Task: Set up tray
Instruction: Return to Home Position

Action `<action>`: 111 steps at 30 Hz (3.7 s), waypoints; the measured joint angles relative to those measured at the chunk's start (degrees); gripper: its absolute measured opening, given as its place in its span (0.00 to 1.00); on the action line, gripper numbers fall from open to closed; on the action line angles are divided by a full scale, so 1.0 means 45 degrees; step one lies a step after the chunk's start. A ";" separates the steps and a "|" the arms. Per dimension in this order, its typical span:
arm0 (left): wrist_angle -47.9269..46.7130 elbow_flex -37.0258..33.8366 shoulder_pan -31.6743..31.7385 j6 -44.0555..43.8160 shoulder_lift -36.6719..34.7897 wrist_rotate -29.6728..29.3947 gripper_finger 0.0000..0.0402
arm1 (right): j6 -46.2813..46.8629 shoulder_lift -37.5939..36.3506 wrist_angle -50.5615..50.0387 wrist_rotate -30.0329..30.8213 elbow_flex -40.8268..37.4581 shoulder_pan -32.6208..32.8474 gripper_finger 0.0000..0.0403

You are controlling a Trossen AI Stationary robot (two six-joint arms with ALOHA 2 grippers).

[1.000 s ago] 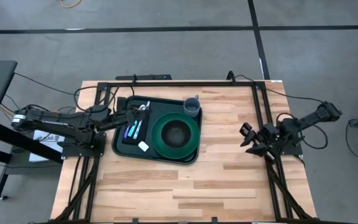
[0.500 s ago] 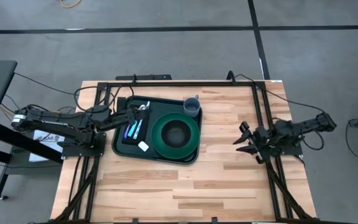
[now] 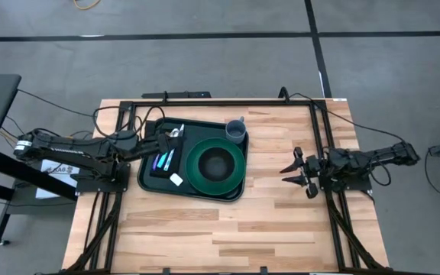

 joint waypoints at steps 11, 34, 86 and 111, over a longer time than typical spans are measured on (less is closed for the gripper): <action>0.0292 0.0000 0.0003 0.3261 -0.0424 0.1881 0.00 | 0.1842 0.0388 -0.0019 0.0125 0.0000 -0.0058 0.30; -0.0304 -0.3432 -0.0230 1.0145 -1.0669 0.6869 0.00 | 0.1851 0.0386 -0.0020 0.0145 0.0000 -0.0058 0.30; -0.1224 -0.7878 -0.0269 1.2515 -1.0234 0.5056 0.00 | 0.1851 0.0363 -0.0005 0.0153 0.0000 -0.0058 0.30; -0.1243 -0.7878 -0.0269 1.2429 -1.0234 0.4983 0.00 | 0.1851 0.0363 -0.0004 0.0154 0.0000 -0.0055 0.30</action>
